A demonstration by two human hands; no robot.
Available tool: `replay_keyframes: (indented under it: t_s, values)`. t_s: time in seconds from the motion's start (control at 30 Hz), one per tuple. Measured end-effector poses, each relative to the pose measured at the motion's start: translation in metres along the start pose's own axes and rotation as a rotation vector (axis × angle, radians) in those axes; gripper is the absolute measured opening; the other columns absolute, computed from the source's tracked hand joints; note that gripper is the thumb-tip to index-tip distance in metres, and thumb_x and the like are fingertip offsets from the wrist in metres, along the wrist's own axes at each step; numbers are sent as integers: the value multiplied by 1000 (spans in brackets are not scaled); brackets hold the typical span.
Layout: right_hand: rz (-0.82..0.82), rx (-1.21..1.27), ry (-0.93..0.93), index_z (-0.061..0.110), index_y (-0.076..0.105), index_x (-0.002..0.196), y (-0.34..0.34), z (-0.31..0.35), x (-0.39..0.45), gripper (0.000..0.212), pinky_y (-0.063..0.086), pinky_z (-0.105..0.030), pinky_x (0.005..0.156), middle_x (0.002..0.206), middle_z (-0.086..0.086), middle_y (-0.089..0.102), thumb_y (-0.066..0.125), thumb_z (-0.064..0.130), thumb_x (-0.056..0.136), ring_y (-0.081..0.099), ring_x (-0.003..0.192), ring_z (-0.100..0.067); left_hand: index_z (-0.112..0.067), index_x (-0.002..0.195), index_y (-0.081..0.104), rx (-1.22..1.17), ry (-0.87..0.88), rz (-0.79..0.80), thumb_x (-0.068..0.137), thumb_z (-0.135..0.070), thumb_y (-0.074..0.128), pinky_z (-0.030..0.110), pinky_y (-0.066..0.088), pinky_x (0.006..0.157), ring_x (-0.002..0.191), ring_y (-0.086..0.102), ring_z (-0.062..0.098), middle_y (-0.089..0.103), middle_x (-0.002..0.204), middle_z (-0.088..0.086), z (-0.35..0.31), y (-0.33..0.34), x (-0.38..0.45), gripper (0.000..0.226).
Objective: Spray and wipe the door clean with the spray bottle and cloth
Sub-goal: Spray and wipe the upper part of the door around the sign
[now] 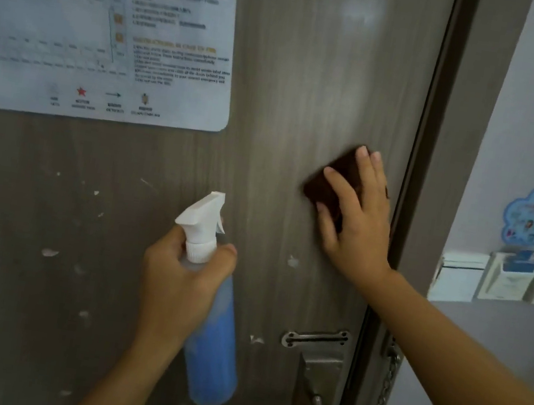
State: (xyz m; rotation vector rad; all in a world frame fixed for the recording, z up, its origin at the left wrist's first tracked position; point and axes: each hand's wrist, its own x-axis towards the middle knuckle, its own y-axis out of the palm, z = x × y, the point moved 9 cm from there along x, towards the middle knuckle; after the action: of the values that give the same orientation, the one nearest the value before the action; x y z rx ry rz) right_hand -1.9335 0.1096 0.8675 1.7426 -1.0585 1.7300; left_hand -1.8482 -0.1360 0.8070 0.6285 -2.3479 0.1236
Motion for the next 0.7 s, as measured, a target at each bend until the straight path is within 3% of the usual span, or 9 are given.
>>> replay_keyframes:
  t_s: [0.1,0.23,0.33,0.4,0.7]
  values:
    - [5,-10,-20,12,53,146,4,-3,-11,47,28,-59,122,164,-25,28,60,30,104,19,155,-43,-8,74,61,57,-1,-56,66,-43,71,22,48,50,55,59,6,62,62,8,4,-3,-10,38]
    - [24,2,-51,14,50,149,10,-9,-20,51,28,-61,120,166,-24,25,58,34,103,16,157,-41,-4,79,62,129,-12,-104,66,-45,70,30,50,51,57,61,12,63,65,11,4,-1,-27,44]
    - [17,17,-54,14,49,150,11,-11,-23,54,26,-60,122,166,-24,24,58,34,101,15,157,-42,-19,73,61,185,-25,-123,68,-45,73,16,44,49,53,57,2,61,59,0,5,0,-39,29]
    - [17,16,-47,14,49,150,11,-10,-25,54,24,-59,123,165,-26,24,58,32,100,16,156,-44,-27,74,62,196,-36,-105,69,-47,77,14,45,52,54,58,0,62,59,-10,7,4,-50,26]
    - [191,-32,-26,13,40,155,10,-8,-30,56,22,-64,122,167,-29,13,57,32,105,6,157,-46,-26,82,63,106,-171,14,66,-50,85,30,59,59,64,70,18,68,70,-1,35,23,-86,36]
